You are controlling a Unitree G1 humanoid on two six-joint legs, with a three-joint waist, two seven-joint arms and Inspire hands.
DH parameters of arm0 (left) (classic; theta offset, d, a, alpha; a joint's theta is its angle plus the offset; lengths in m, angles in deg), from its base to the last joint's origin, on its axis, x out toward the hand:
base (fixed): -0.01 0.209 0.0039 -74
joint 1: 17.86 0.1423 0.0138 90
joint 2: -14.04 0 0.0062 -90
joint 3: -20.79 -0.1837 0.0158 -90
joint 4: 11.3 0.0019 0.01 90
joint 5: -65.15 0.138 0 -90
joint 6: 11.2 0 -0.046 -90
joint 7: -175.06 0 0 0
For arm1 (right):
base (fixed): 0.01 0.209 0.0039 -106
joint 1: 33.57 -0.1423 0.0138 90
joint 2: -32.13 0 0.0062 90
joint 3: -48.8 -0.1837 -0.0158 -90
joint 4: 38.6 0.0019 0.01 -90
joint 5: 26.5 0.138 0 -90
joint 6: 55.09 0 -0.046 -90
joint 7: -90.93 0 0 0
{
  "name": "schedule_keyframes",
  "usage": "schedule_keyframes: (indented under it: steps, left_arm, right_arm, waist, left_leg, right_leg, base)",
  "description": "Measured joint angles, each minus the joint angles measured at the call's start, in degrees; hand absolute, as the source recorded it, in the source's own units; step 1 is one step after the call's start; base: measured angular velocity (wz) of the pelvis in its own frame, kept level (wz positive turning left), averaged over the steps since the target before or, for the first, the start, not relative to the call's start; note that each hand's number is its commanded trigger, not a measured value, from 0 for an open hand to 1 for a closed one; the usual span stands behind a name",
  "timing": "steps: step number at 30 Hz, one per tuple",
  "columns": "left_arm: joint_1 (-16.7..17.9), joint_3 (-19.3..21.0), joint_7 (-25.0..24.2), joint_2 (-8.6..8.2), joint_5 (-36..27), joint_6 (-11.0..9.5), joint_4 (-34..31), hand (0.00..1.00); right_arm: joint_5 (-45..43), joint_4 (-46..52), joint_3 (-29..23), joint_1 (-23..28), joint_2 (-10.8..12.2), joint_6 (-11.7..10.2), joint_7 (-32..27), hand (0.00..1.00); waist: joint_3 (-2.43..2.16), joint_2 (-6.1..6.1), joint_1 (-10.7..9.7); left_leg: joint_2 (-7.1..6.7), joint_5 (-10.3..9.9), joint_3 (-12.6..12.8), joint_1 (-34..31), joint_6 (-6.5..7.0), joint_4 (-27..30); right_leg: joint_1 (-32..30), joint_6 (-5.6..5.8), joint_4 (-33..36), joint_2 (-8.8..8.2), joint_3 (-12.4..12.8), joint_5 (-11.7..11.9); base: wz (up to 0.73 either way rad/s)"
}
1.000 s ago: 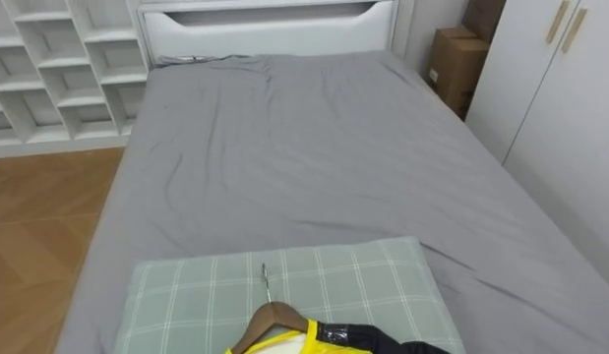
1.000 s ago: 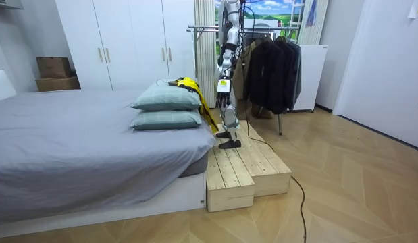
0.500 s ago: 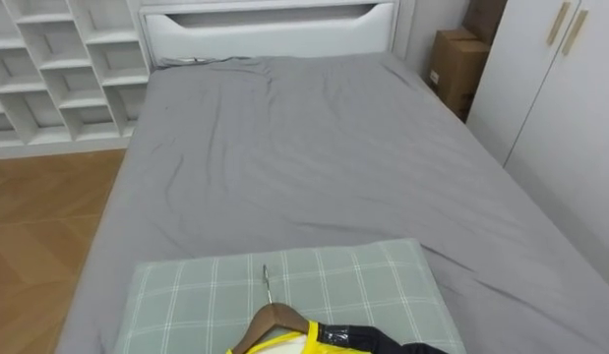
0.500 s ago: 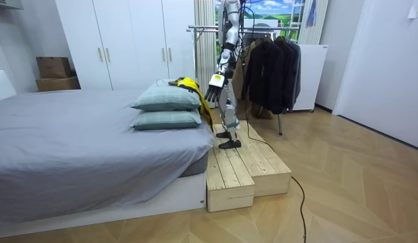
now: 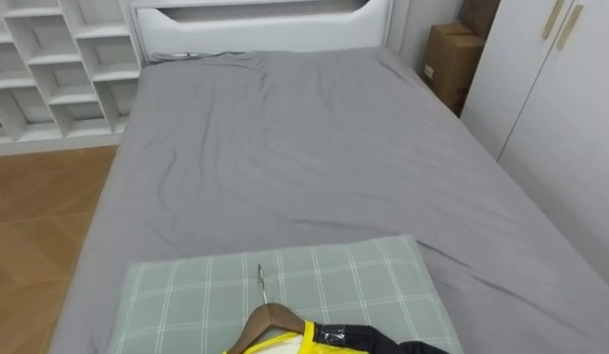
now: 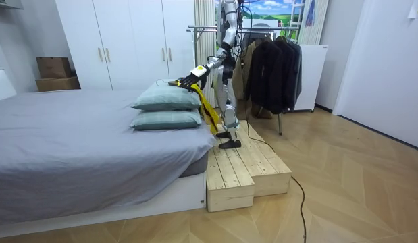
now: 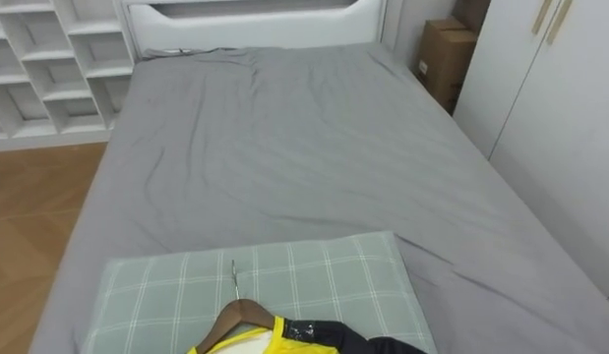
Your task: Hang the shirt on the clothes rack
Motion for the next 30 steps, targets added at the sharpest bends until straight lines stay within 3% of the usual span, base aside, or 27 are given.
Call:
schedule_keyframes:
  steps: [6, 17, 30]
  left_arm:
    - [-0.1, -2.5, 0.5, 0.09, 2.7, -1.6, -2.0, 0.00]
    - [-0.1, -5.9, 0.5, 0.72, 2.9, -1.5, -2.6, 0.00]
    - [-0.2, -6.8, 0.6, 0.97, 8.8, -1.5, -4.3, 0.00]
  right_arm:
    - [0.1, 0.0, 0.0, 0.1, -0.2, -0.8, 0.6, 0.00]
    - [0.1, -0.1, 0.2, 0.2, -0.2, -0.7, 2.4, 0.00]
    - [0.0, -0.1, 1.6, -0.1, 0.0, -0.8, 1.8, 0.00]
  waist:
    - [0.00, 0.20, -0.4]
    - [0.33, -0.34, -1.9]
    - [0.48, -0.49, -1.9]
  left_leg:
    - [0.00, 0.0, 0.2, 0.3, 0.00, 0.1]
    - [-0.02, 0.0, 0.1, 1.5, 0.00, -0.7]
    - [-0.01, 0.0, 0.2, 1.5, 0.00, -0.9]
  right_leg:
    - [0.1, 0.00, 0.0, -0.03, 0.2, 0.0]
    - [1.2, 0.02, 0.0, -0.01, 0.4, 0.0]
    - [1.0, 0.04, -0.1, 0.11, 1.0, 0.0]
  base:
    - [-0.01]
    - [0.00]
    - [0.00]
